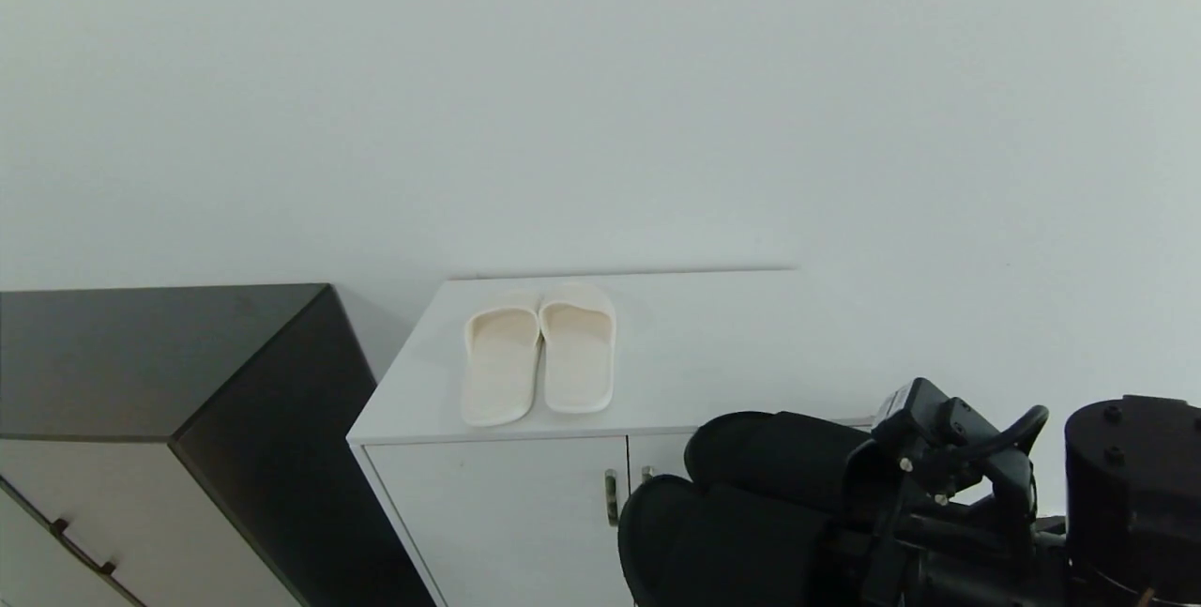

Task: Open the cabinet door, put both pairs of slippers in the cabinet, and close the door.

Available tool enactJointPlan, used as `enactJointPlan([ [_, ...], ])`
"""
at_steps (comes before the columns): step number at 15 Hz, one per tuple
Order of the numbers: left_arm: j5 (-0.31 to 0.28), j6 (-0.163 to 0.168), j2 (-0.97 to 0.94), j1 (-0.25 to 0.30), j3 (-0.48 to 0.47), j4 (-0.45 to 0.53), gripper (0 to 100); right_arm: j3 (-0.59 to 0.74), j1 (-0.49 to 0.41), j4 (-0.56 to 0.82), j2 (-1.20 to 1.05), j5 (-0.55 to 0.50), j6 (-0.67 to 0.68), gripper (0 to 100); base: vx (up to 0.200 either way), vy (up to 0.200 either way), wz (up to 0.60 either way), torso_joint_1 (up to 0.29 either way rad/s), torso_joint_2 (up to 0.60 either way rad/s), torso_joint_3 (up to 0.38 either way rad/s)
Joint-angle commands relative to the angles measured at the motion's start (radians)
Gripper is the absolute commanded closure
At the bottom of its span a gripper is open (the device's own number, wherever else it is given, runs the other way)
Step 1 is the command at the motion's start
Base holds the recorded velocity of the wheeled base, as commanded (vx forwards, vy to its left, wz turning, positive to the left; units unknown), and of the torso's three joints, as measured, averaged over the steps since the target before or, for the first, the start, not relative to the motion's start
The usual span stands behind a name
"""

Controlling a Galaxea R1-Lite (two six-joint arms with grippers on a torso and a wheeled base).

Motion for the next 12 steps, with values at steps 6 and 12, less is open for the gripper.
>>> enactJointPlan([
  [6, 0.008, 0.010, 0.000, 0.002, 0.002, -0.001, 100, 0.031, 0.022, -0.001, -0.008, 0.014, -0.012, 100, 0.000, 0.000, 0.00, -0.113, 0.26, 0.144],
  [12, 0.005, 0.007, 0.001, 0.002, 0.000, 0.001, 0, 0.066, 0.028, -0.001, -0.016, 0.038, -0.051, 100, 0.000, 0.000, 0.00, -0.218, 0.51, 0.295],
])
